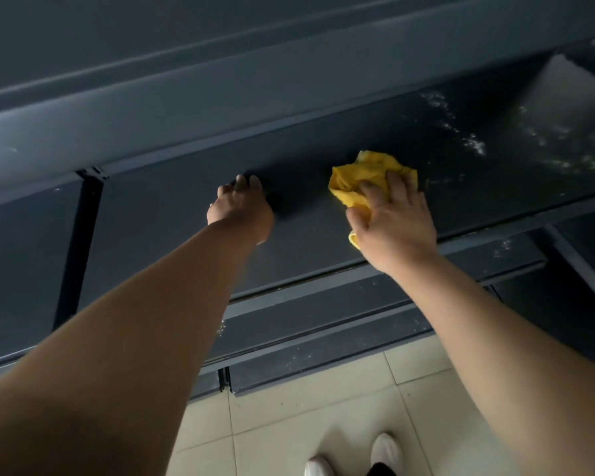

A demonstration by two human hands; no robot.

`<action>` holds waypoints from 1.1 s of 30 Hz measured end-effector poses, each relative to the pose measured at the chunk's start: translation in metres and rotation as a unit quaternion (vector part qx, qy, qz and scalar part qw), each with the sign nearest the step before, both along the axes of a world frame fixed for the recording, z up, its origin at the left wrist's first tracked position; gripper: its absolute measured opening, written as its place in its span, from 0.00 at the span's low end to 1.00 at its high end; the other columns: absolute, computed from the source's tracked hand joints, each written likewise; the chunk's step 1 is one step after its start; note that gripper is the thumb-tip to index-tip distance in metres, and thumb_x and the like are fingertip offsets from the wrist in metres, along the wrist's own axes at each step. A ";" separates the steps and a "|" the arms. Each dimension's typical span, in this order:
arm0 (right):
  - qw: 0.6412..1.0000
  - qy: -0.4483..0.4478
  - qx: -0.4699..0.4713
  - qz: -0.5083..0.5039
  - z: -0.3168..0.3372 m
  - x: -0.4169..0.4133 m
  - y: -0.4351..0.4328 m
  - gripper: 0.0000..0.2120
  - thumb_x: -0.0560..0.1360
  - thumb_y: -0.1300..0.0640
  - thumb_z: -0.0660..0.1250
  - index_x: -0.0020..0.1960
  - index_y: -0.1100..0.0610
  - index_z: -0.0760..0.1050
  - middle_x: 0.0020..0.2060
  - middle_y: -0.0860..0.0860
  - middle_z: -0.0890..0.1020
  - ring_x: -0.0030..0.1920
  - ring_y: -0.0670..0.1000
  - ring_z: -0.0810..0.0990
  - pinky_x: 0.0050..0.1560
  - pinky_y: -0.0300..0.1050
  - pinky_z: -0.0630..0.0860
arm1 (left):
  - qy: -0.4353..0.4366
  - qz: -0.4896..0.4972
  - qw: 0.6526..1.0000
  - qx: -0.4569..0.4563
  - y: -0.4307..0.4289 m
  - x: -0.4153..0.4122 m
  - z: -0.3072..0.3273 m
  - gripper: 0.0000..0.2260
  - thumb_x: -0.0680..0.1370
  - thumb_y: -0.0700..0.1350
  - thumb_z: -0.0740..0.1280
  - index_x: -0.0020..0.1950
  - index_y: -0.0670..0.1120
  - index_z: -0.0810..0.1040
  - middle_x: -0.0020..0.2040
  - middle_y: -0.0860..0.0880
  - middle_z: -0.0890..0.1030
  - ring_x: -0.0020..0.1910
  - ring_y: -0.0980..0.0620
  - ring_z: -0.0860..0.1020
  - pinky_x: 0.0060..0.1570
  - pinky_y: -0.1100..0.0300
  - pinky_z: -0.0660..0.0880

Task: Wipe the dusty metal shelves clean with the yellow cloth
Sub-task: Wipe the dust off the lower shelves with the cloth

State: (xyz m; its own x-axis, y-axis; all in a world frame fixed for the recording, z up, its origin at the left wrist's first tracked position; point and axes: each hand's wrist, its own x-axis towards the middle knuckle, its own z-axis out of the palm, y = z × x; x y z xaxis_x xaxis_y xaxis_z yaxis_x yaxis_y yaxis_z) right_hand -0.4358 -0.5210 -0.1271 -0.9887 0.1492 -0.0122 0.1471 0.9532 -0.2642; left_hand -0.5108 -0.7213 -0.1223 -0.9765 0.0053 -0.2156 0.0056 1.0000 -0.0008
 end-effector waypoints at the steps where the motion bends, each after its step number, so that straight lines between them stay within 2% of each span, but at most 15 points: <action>1: 1.000 0.004 -0.009 0.013 0.001 0.006 -0.011 0.25 0.79 0.42 0.54 0.75 0.47 0.61 0.77 0.56 0.55 0.77 0.61 0.49 0.76 0.58 0.49 | -0.002 -0.001 1.000 0.000 0.000 0.000 0.001 0.27 0.76 0.37 0.61 0.74 0.45 0.58 0.71 0.45 0.63 0.68 0.38 0.63 0.59 0.45 0.70; 6: 0.996 0.018 0.007 0.089 -0.003 0.022 -0.047 0.23 0.79 0.43 0.54 0.73 0.46 0.62 0.77 0.56 0.54 0.78 0.60 0.47 0.77 0.58 0.49 | -0.010 0.013 1.000 0.010 0.002 0.001 0.004 0.29 0.75 0.36 0.61 0.76 0.45 0.56 0.72 0.45 0.62 0.70 0.39 0.62 0.60 0.44 0.69; 9: 0.995 0.009 0.014 0.094 -0.004 0.019 -0.038 0.23 0.80 0.42 0.54 0.74 0.45 0.61 0.78 0.54 0.54 0.78 0.58 0.48 0.77 0.58 0.48 | 0.000 0.040 0.999 0.037 0.011 0.007 0.006 0.28 0.75 0.36 0.62 0.74 0.45 0.61 0.71 0.45 0.64 0.70 0.40 0.62 0.64 0.45 0.66; 12: 0.995 0.003 0.019 0.100 -0.004 0.014 -0.025 0.23 0.80 0.42 0.53 0.74 0.43 0.60 0.78 0.52 0.53 0.78 0.56 0.47 0.77 0.58 0.46 | 0.042 0.016 0.998 0.037 0.035 0.018 0.008 0.24 0.76 0.40 0.60 0.72 0.47 0.64 0.72 0.46 0.63 0.71 0.41 0.61 0.67 0.44 0.64; 16: 0.996 -0.031 0.012 0.088 0.000 -0.002 0.000 0.24 0.80 0.42 0.53 0.75 0.42 0.55 0.78 0.50 0.49 0.78 0.55 0.43 0.77 0.59 0.44 | 0.026 -0.015 0.999 0.032 0.072 0.029 0.014 0.19 0.76 0.40 0.58 0.68 0.48 0.68 0.67 0.46 0.69 0.66 0.42 0.66 0.58 0.47 0.68; 19: 0.997 -0.042 0.017 0.063 0.003 -0.009 0.035 0.24 0.81 0.43 0.51 0.76 0.41 0.53 0.78 0.50 0.48 0.78 0.55 0.43 0.76 0.59 0.44 | -0.019 -0.020 1.000 0.001 0.084 0.030 0.018 0.22 0.77 0.39 0.57 0.72 0.44 0.64 0.69 0.45 0.68 0.67 0.40 0.64 0.57 0.46 0.70; 23: 0.998 -0.041 0.024 0.033 0.004 -0.010 0.085 0.23 0.81 0.43 0.51 0.75 0.41 0.54 0.78 0.51 0.49 0.78 0.55 0.45 0.76 0.59 0.45 | -0.025 -0.008 0.999 -0.041 0.088 0.029 0.021 0.23 0.77 0.36 0.57 0.73 0.42 0.62 0.71 0.44 0.66 0.68 0.40 0.63 0.56 0.46 0.71; 27: 0.999 -0.034 0.022 -0.002 0.005 -0.006 0.128 0.23 0.80 0.44 0.53 0.75 0.42 0.55 0.78 0.52 0.51 0.78 0.56 0.46 0.76 0.60 0.47 | -0.044 -0.003 0.998 -0.046 0.089 0.022 0.026 0.19 0.78 0.37 0.57 0.69 0.43 0.66 0.66 0.41 0.71 0.65 0.39 0.68 0.51 0.48 0.71; 30: 1.000 -0.006 0.005 -0.011 0.004 0.001 0.141 0.24 0.80 0.45 0.56 0.75 0.43 0.58 0.78 0.53 0.54 0.78 0.57 0.48 0.76 0.60 0.48 | -0.057 -0.007 0.998 -0.023 0.082 0.017 0.034 0.16 0.78 0.40 0.58 0.65 0.46 0.71 0.66 0.42 0.74 0.63 0.39 0.72 0.56 0.49 0.73; 33: 1.000 0.011 0.000 -0.009 0.002 0.009 0.140 0.24 0.80 0.47 0.58 0.75 0.45 0.60 0.77 0.55 0.56 0.78 0.58 0.49 0.76 0.60 0.49 | -0.061 0.006 0.998 -0.010 0.081 0.021 0.034 0.20 0.78 0.40 0.59 0.71 0.49 0.67 0.71 0.44 0.70 0.67 0.39 0.70 0.61 0.48 0.72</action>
